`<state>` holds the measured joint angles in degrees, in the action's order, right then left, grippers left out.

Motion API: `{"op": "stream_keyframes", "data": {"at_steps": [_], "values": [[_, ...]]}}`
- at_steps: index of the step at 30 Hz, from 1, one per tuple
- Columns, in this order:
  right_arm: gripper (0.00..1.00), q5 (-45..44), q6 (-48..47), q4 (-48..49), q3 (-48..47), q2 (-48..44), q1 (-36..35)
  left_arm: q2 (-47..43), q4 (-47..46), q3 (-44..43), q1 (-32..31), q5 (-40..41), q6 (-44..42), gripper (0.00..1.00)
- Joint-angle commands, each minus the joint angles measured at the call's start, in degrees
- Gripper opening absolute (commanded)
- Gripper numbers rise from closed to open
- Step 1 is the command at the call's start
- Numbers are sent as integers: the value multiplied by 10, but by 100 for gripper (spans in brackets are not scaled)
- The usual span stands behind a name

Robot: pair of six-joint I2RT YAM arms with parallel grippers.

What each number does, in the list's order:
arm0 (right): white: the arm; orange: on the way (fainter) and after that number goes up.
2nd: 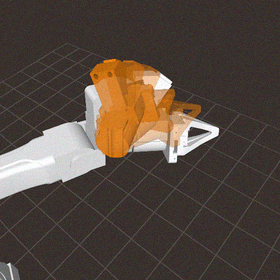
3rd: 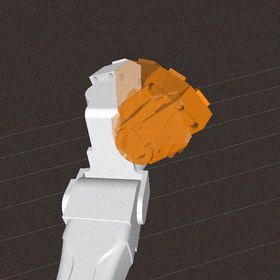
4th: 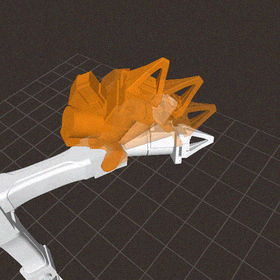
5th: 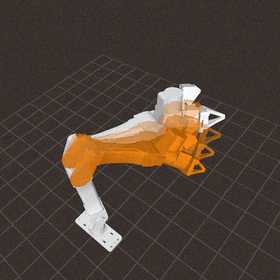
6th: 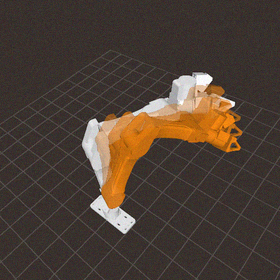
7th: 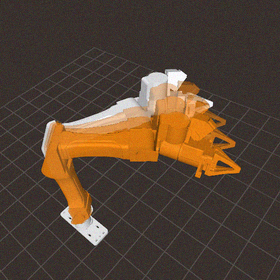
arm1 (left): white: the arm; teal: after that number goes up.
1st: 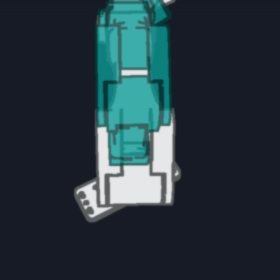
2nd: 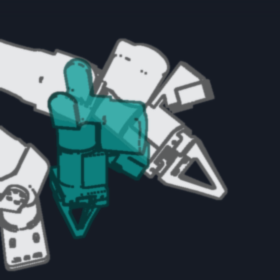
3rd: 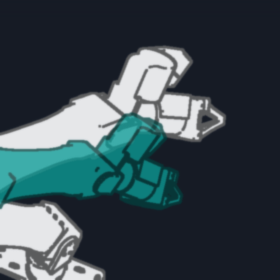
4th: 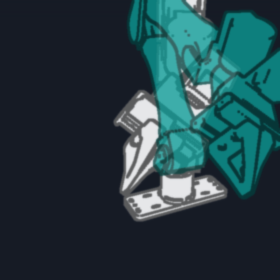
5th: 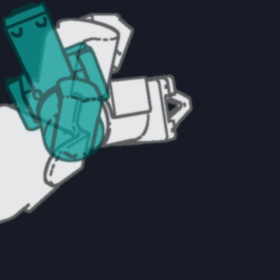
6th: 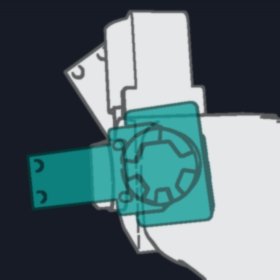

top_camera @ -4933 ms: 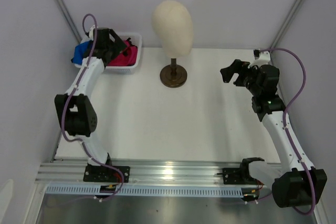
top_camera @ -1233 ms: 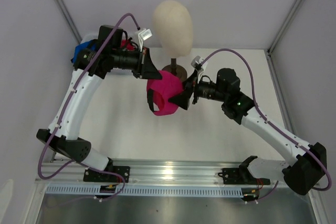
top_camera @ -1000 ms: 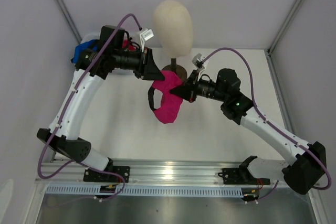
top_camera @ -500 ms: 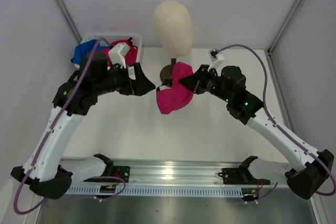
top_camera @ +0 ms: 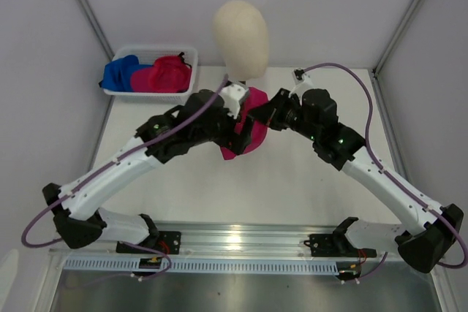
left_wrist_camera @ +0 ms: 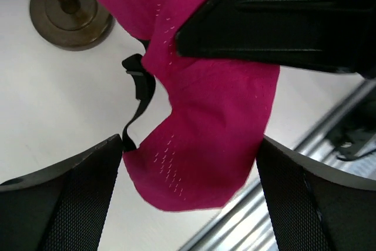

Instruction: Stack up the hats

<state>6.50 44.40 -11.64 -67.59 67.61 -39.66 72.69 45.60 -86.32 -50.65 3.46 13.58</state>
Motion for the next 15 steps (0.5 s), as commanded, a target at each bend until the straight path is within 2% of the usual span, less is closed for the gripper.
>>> {"op": "stream_keyframes", "data": {"at_steps": [1, 3, 4, 6, 7, 9, 10, 11, 12, 13, 14, 15], "values": [[0, -14, 18, 3, -34, -2, -5, 45, -10, -28, -50, 149, -80, 95], [0, -13, 17, 3, -34, -5, -5, 64, -10, -37, -60, 164, -101, 86], [0, -15, 17, 2, -34, -6, -6, 73, -11, -37, -70, 176, -107, 66], [0, -18, 16, -1, -35, -9, -6, 87, -16, -39, -76, 183, -112, 46], [0, -22, 16, -3, -36, -10, -6, 89, -17, -41, -78, 182, -112, 21], [0, -23, 12, -4, -35, -13, -6, 83, -29, -42, -78, 183, -104, 1], [0, -23, 10, -6, -36, -13, -6, 78, -35, -41, -78, 184, -102, 1], [4, -24, 5, -8, -39, -13, -6, 72, -40, -43, -78, 179, -99, 1], [13, -23, 0, -17, -42, -13, -6, 58, -45, -46, -78, 176, -96, 1], [43, -19, -7, -23, -46, -13, -4, 50, -53, -51, -78, 175, -94, 1], [60, -16, -15, -31, -63, -13, -2, 41, -55, -59, -78, 173, -90, 1], [73, -11, -37, -56, -74, -13, -1, 24, -59, -73, -78, 172, -81, 1]]}}
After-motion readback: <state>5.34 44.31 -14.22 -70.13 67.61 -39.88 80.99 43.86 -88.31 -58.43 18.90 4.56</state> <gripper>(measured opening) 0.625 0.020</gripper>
